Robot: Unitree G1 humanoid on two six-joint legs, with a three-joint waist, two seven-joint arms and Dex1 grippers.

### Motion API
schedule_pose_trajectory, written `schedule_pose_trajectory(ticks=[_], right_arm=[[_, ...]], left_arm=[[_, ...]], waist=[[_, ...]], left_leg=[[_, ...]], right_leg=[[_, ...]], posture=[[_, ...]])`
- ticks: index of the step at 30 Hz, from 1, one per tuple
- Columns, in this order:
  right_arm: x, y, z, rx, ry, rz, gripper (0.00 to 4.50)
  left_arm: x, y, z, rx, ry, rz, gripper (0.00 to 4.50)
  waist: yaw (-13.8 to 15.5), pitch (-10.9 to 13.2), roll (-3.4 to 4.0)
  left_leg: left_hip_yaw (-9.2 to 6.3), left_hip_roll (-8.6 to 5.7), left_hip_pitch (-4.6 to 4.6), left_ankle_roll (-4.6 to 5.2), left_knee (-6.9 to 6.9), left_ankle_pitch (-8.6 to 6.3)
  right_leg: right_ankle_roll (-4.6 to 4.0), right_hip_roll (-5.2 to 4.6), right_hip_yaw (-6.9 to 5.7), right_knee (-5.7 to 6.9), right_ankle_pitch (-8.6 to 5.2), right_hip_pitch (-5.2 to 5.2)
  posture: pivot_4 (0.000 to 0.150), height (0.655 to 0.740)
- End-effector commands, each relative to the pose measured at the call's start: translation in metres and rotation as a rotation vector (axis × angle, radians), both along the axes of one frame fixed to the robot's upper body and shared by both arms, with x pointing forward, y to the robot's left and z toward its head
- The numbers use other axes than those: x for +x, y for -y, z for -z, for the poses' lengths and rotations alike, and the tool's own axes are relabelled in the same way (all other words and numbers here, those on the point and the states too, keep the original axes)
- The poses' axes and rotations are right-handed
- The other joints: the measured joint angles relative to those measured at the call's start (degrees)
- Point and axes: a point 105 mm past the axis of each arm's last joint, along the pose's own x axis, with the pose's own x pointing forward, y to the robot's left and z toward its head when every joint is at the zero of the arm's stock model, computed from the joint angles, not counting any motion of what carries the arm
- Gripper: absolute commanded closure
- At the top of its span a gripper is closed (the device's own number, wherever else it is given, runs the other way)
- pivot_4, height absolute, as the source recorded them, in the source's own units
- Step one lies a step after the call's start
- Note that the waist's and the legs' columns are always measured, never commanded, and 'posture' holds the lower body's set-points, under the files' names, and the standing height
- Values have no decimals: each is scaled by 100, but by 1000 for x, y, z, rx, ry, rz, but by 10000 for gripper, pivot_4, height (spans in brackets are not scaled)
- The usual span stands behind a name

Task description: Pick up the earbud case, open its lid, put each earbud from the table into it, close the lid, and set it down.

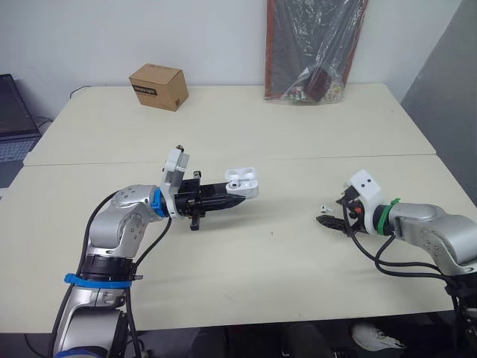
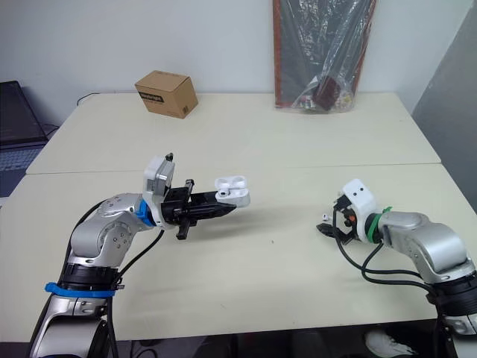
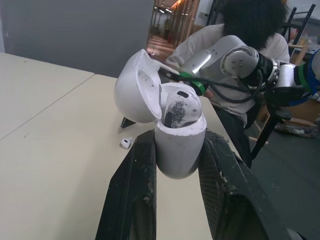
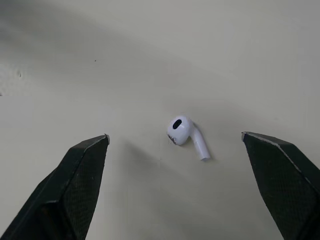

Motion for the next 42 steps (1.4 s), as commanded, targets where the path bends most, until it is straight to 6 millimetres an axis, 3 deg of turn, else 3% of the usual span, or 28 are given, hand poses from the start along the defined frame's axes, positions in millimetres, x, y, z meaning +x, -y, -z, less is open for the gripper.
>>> schedule_pose_trajectory(ticks=[1, 9, 12, 15, 31, 34, 40, 42], right_arm=[[7, 0, -2, -13, 47, -23, 459], [13, 2, 3, -21, 44, -20, 459], [12, 3, 3, -24, 42, -23, 6103], [11, 3, 5, -29, 34, -32, 16260], [14, -8, 5, -15, 38, -53, 16260], [14, -7, 6, -21, 37, -52, 22373], [17, -9, 5, -24, 43, -52, 44626], [17, -9, 5, -28, 43, -55, 44626]], left_arm=[[-5, -1, -12, -16, 42, 6, 36490], [-6, 1, -13, -12, 41, -2, 36490], [-6, 1, -13, -13, 42, -7, 36490], [-6, 2, -13, -15, 42, -9, 36490], [-6, 4, -13, -25, 42, -16, 36490], [-6, 4, -13, -25, 42, -21, 36490], [-6, 4, -13, -27, 41, -22, 36490], [-6, 4, -13, -28, 41, -21, 36490]], waist=[[1, 0, 0], [0, 0, -1], [1, 0, -1], [1, 0, -1], [-3, 0, -1], [-2, 0, -1], [-3, 0, -1], [-3, 0, -1]], left_leg=[[0, 0, 0, 0, 2, 0], [0, 0, 6, 0, 8, 0], [0, 0, 8, -1, 11, 0], [0, 0, 9, -1, 12, 0], [1, -1, 26, 0, 62, 0], [1, -1, 25, 0, 78, 0], [2, -1, 26, 0, 81, 0], [2, -1, 26, 0, 80, 0]], right_leg=[[0, 0, 0, 0, 0, 1], [0, 0, 1, 4, 1, 8], [1, 0, 1, 8, 1, 10], [1, 0, 1, 9, 1, 10], [12, 5, 8, 80, -9, 9], [22, 6, 11, 82, -15, 13], [23, 7, 12, 84, -13, 13], [17, 7, 12, 84, -9, 13]], posture=[[1500, 7400], [1500, 7400], [1500, 7400], [1500, 7400], [1500, 7400], [1500, 7400], [1500, 7400], [1500, 7400]])
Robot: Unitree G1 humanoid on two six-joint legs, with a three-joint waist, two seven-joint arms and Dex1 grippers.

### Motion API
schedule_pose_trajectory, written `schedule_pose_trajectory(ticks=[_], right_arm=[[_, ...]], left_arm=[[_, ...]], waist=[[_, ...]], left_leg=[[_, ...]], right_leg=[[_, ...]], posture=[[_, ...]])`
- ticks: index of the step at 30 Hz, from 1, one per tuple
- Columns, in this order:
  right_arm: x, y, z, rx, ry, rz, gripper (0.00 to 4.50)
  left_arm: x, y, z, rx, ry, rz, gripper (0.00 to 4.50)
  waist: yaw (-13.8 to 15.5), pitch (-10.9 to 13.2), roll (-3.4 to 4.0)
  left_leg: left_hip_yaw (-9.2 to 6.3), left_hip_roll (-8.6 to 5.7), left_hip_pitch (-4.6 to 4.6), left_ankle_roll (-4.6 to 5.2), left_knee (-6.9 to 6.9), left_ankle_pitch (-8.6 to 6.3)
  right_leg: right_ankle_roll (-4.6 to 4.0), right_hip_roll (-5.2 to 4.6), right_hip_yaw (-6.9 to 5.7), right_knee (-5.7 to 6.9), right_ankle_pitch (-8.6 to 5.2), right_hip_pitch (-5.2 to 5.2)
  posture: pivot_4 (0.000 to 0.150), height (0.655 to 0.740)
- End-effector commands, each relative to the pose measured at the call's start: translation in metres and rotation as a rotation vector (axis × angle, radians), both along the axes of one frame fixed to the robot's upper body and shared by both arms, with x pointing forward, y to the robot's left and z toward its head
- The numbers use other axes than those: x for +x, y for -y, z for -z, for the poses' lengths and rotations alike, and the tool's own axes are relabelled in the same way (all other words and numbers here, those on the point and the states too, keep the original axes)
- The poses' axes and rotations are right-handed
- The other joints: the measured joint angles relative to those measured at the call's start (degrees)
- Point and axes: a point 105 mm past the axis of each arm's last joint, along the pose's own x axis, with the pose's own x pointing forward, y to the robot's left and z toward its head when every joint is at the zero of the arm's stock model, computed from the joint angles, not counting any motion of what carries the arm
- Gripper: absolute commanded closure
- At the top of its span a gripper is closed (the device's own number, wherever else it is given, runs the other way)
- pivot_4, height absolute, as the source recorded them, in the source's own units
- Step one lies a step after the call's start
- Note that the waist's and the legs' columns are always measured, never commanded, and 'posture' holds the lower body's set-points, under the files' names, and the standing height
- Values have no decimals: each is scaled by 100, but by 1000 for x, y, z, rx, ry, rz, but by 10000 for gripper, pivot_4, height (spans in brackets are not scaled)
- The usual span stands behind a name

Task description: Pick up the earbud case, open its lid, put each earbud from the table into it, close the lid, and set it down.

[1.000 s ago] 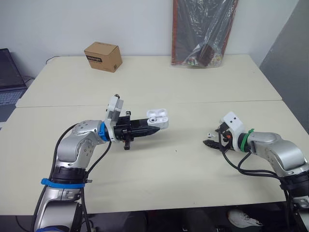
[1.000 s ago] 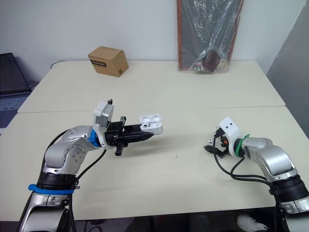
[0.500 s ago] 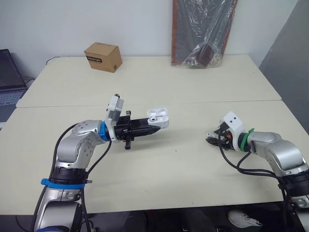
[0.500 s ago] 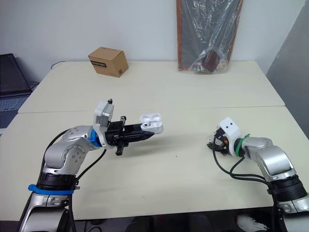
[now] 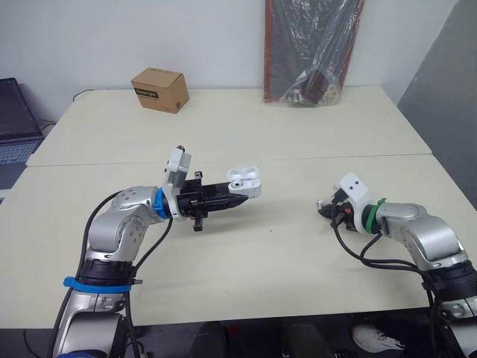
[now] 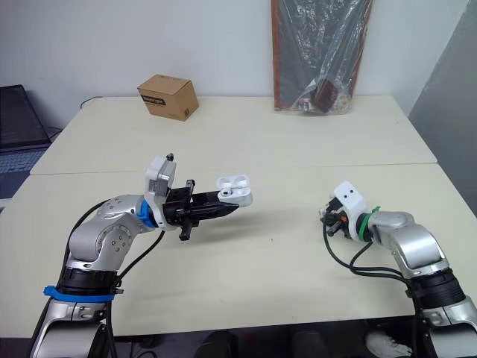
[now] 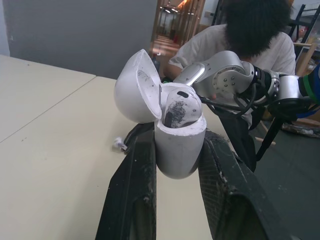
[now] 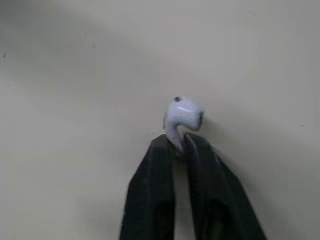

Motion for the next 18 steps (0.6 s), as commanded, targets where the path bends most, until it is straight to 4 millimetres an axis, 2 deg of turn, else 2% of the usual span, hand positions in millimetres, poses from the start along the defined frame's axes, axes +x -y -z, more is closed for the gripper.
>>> schedule_pose_trajectory(ticks=[1, 10, 18], right_arm=[[2, -1, -7, -11, 22, -13, 44626], [-2, -5, -14, -66, 58, -74, 44626], [-31, -22, -19, -303, 120, -349, 44626]], left_arm=[[-4, 0, -11, -24, 47, 9, 36490], [-3, 0, -10, -26, 48, 8, 36490], [-2, 1, -9, -27, 52, 4, 36490]], waist=[[1, 0, 0], [1, 0, 0], [1, 0, 0]], left_leg=[[0, 0, 0, 0, 0, 0], [0, 0, 0, 0, 0, 0], [0, 0, -2, 0, -1, 0]], right_leg=[[-2, 0, 0, 0, 1, 0], [0, 0, 1, -1, 0, 0], [9, 0, 0, -2, -6, -2]], posture=[[1500, 7400], [1500, 7400], [1500, 7400]])
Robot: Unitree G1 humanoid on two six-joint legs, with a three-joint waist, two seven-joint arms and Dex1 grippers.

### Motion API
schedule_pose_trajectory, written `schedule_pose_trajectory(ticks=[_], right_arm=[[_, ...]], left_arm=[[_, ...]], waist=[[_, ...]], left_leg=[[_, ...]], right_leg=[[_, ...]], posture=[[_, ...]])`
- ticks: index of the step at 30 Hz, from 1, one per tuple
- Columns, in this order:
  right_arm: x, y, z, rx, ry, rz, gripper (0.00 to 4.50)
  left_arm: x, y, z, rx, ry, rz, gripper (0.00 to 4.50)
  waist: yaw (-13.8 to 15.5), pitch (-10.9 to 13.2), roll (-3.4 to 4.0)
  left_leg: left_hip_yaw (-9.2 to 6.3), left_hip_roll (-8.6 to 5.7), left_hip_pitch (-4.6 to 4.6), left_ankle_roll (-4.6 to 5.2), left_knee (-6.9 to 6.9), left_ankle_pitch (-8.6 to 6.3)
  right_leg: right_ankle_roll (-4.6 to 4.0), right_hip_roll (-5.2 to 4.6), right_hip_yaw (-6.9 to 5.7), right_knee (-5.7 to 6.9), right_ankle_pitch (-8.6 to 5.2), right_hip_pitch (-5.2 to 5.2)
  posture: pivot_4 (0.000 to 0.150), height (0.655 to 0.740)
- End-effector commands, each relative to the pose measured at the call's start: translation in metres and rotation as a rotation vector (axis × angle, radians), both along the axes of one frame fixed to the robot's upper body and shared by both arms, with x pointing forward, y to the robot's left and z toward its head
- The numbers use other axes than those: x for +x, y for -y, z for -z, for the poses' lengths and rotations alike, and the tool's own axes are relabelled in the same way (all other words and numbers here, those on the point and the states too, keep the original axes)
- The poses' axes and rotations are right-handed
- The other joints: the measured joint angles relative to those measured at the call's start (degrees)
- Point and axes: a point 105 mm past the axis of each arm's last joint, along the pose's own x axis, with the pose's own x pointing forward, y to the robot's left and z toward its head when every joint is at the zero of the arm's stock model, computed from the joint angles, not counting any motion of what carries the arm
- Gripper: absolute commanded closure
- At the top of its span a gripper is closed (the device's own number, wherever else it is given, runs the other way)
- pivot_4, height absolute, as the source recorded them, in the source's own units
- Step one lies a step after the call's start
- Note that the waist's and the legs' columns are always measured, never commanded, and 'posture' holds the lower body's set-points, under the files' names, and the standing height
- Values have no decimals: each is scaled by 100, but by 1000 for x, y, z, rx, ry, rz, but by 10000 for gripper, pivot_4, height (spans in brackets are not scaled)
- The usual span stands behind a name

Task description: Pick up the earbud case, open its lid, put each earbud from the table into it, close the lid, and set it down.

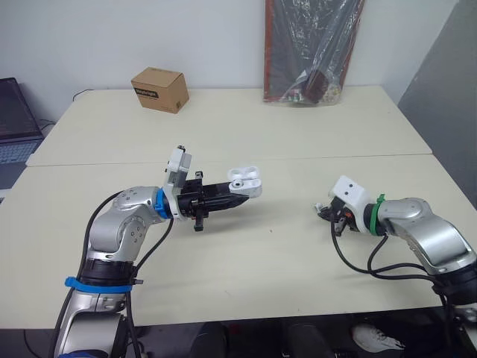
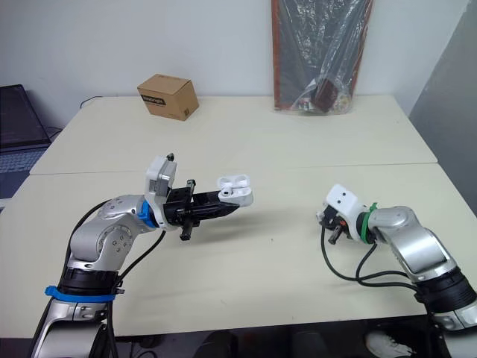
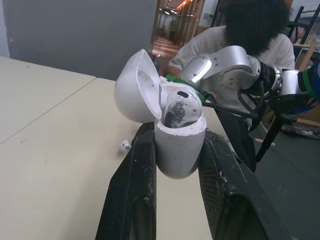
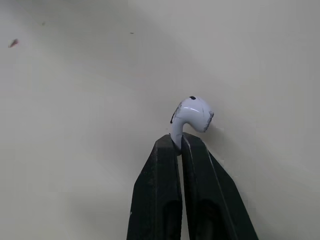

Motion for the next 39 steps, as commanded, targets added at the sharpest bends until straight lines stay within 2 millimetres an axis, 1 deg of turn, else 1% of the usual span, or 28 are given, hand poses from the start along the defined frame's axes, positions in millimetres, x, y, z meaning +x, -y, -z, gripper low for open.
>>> schedule_pose_trajectory(ticks=[1, 3, 5, 6, 8, 13, 14, 15, 17, 18, 19, 21, 22, 24, 26, 27, 30, 35, 37, 39], right_arm=[[-13, -11, -5, -116, 47, -144, 44626], [-17, -8, -1, -218, 65, -194, 44626], [-19, 3, 10, -387, 102, -248, 44626], [-19, 7, 13, -439, 113, -266, 44626], [-19, 12, 17, -499, 123, -280, 44626], [-22, 14, 20, -558, 136, -308, 44626], [-22, 14, 21, -581, 145, -321, 39767], [-23, 15, 21, -603, 157, -334, 37540], [-24, 17, 21, -636, 170, -348, 31322], [-25, 17, 22, -650, 172, -353, 29135], [-26, 17, 22, -658, 178, -357, 25513], [-27, 17, 21, -665, 190, -356, 20045], [-28, 17, 21, -671, 192, -361, 16331], [-31, 16, 20, -669, 194, -363, 9055], [-34, 13, 17, -630, 180, -343, 2367], [-34, 12, 15, -607, 171, -320, 430], [-32, 10, 11, -526, 137, -247, 430], [-35, -4, 6, -351, 48, -163, 430], [-34, -7, 6, -327, 38, -148, 430], [-28, -4, 7, -331, 49, -115, 430]], left_arm=[[-2, -1, -9, -21, 49, 0, 36490], [-1, 0, -9, -22, 51, -1, 36490], [-2, 0, -9, -23, 53, -3, 36490], [-2, 0, -9, -23, 53, -4, 36490], [-2, -1, -9, -22, 55, -6, 36490], [-2, -2, -8, -19, 56, -8, 36490], [-2, -2, -8, -18, 56, -9, 36490], [-2, -2, -8, -18, 57, -10, 36490], [-2, -2, -8, -18, 57, -10, 36490], [-2, -2, -8, -19, 58, -10, 36490], [-2, -1, -8, -20, 59, -9, 36490], [-2, -1, -8, -20, 60, -8, 36490], [-2, -1, -8, -21, 59, -7, 36490], [-2, 0, -8, -21, 59, -5, 36490], [-2, 0, -7, -22, 59, -4, 36490], [-2, 0, -7, -23, 59, -4, 36490], [-2, 1, -7, -24, 58, -2, 36490], [-1, 2, -6, -25, 58, -1, 36490], [-1, 2, -6, -26, 58, -1, 36490], [-1, 3, -6, -27, 58, -2, 36490]], waist=[[0, 0, 0], [1, 0, 0], [2, 0, 0], [3, 0, 0], [3, -1, -2], [3, -4, -6], [4, -5, -8], [5, -5, -9], [16, -7, -11], [24, -7, -12], [29, -7, -12], [31, -8, -14], [31, -9, -14], [33, -9, -15], [33, -9, -16], [33, -10, -16], [29, -10, -17], [17, -10, -17], [7, -10, -17], [-1, -10, -17]], left_leg=[[0, 0, 0, 0, 0, 0], [0, 0, 0, 0, 2, 0], [0, 0, 0, 0, 2, 0], [1, 0, 0, 0, 2, 0], [2, 0, 1, -1, 3, 0], [2, -1, 7, -1, 6, 0], [2, -1, 9, -1, 7, 0], [2, -1, 10, -1, 7, 0], [1, -1, 12, -1, 6, 0], [0, -1, 15, -1, 6, 0], [-2, -1, 17, -1, 6, 0], [-4, -1, 22, -2, 5, -1], [-4, -2, 24, -2, 5, -1], [-4, -3, 26, -2, 5, -1], [-6, -3, 31, -2, 5, -1], [-7, -3, 33, -2, 4, -1], [-8, -3, 35, -2, 4, -1], [-9, -1, 41, -2, 3, -1], [-10, -1, 42, -2, 3, -1], [-10, 0, 43, -2, 3, -1]], right_leg=[[0, 0, 0, 0, 0, 0], [1, 0, 0, 0, -1, 0], [2, 0, 0, 0, -1, 0], [2, -1, 0, -1, -1, 1], [3, -1, 0, -2, -2, 1], [4, -2, 1, -2, 0, 8], [4, -2, 1, -2, 0, 10], [4, -2, 0, -2, 0, 11], [4, -2, 0, -2, -1, 13], [4, -3, -2, -3, -1, 17], [4, -3, -4, -5, -1, 22], [4, -4, -6, -10, -2, 31], [4, -5, -6, -12, -2, 34], [4, -7, -7, -14, -2, 38], [4, -7, -9, -16, -2, 44], [4, -7, -10, -17, -2, 47], [4, -7, -11, -17, -2, 48], [3, -4, -11, -14, -2, 50], [3, -3, -11, -11, -2, 50], [3, -3, -10, -10, -2, 50]], posture=[[1500, 7400], [1500, 7400], [1500, 7400], [1500, 7400], [1500, 7400], [1500, 7400], [1500, 7400], [1500, 7400], [1500, 7400], [1500, 7400], [1500, 7400], [1500, 7400], [1500, 7400], [1500, 7400], [1500, 7400], [1500, 7400], [1500, 7400], [1500, 7400], [1500, 7400], [1500, 7400]])
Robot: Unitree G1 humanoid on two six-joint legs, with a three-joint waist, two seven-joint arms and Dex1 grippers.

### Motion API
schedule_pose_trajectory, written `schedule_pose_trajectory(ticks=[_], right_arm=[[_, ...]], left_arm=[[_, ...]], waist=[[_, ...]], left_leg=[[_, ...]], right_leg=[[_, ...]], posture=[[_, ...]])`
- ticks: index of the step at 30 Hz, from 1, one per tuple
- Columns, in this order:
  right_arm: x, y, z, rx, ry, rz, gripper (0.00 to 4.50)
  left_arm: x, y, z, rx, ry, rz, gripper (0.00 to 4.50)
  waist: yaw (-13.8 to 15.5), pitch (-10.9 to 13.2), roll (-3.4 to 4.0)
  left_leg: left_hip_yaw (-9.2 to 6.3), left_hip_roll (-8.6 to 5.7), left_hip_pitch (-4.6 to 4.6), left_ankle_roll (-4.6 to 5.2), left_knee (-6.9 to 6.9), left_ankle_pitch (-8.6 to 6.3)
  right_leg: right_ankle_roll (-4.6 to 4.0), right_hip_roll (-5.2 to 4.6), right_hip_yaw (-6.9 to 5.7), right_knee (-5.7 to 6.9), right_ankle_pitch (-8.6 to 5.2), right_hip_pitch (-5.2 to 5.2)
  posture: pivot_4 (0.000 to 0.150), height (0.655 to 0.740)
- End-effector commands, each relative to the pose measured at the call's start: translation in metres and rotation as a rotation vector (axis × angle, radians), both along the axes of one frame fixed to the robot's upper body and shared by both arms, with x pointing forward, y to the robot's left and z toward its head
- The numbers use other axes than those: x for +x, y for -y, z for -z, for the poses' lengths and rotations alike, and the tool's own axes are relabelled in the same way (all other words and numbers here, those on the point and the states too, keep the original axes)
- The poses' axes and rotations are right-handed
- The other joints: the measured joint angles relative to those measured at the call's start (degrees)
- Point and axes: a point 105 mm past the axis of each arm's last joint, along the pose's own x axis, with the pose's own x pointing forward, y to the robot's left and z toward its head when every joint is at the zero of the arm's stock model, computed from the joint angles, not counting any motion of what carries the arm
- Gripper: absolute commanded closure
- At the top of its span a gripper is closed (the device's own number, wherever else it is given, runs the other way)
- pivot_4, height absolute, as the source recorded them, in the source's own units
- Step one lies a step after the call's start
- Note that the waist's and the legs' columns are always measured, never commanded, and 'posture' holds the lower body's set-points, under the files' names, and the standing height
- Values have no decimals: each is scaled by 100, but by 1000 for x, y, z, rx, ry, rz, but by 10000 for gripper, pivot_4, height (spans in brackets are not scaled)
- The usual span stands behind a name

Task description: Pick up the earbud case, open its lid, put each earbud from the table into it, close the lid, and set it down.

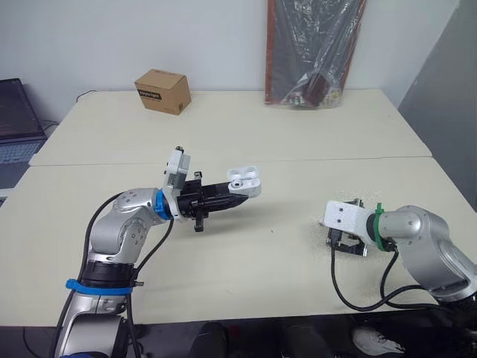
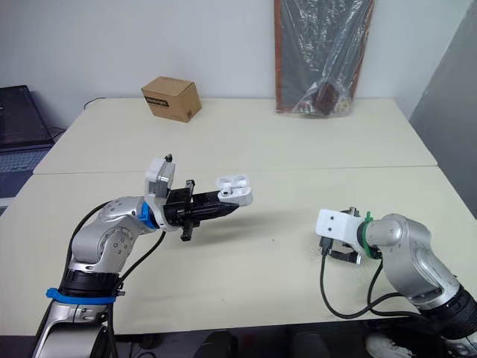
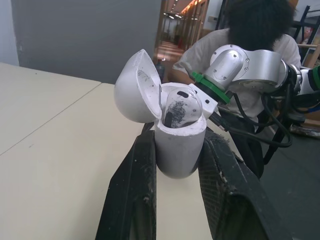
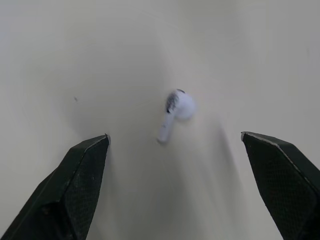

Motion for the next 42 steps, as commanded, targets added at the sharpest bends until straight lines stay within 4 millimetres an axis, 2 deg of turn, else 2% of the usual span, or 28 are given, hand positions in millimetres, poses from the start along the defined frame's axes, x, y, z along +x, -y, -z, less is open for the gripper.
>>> schedule_pose_trajectory(ticks=[1, 14, 16, 21, 25, 28, 31, 40, 42], right_arm=[[3, -3, 4, 26, -10, 20, 430], [4, -6, 0, 33, -3, 22, 430], [7, -3, -4, 32, 15, 41, 4159], [6, -16, -17, 211, -45, 104, 4159], [5, -17, -22, 338, -97, 176, 4159], [2, -12, -24, 367, -119, 201, 4159], [-1, -9, -26, 372, -112, 212, 10248], [-5, -17, -28, 378, -128, 187, 42987], [-3, -17, -24, 365, -125, 190, 44647]], left_arm=[[-2, 3, -8, -12, 40, 11, 36490], [-2, 1, -7, -10, 38, 5, 36490], [-2, 1, -7, -9, 38, 5, 36490], [-2, 2, -6, -9, 36, 6, 36490], [-2, 2, -6, -10, 35, 5, 36490], [-3, 1, -5, -9, 34, 2, 36490], [-3, 0, -4, -8, 31, 1, 36490], [-3, 2, -4, -11, 28, 5, 36490], [-3, 2, -4, -12, 28, 5, 36490]], waist=[[-3, 0, 0], [-11, 0, -1], [-11, 0, -1], [-10, 1, -3], [4, 2, -2], [5, 2, -1], [4, 2, -1], [3, 3, -1], [3, 3, -2]], left_leg=[[0, 0, 0, 0, 0, 0], [1, 0, 2, 0, 0, 0], [1, 0, 2, 0, 0, 0], [1, 0, 0, 0, -1, 0], [0, 0, -8, 0, -3, 0], [0, -1, -11, 0, -3, 0], [0, -1, -11, 0, -5, -1], [0, -1, -12, 0, -6, -1], [1, -1, -12, 0, -6, -1]], right_leg=[[0, 0, 0, 0, 0, 0], [0, 1, 1, 2, 0, 0], [0, 1, 1, 2, 0, 0], [0, 0, 0, 2, 0, -1], [0, 0, 0, -2, 0, -6], [0, -2, 0, -8, 0, -6], [0, -2, -1, -9, 0, -6], [1, -1, 0, -10, 0, -7], [1, -1, 0, -11, -1, -7]], posture=[[1500, 7400], [1500, 7400], [1500, 7400], [1500, 7400], [1500, 7400], [1500, 7400], [1500, 7400], [1500, 7400], [1500, 7400]])
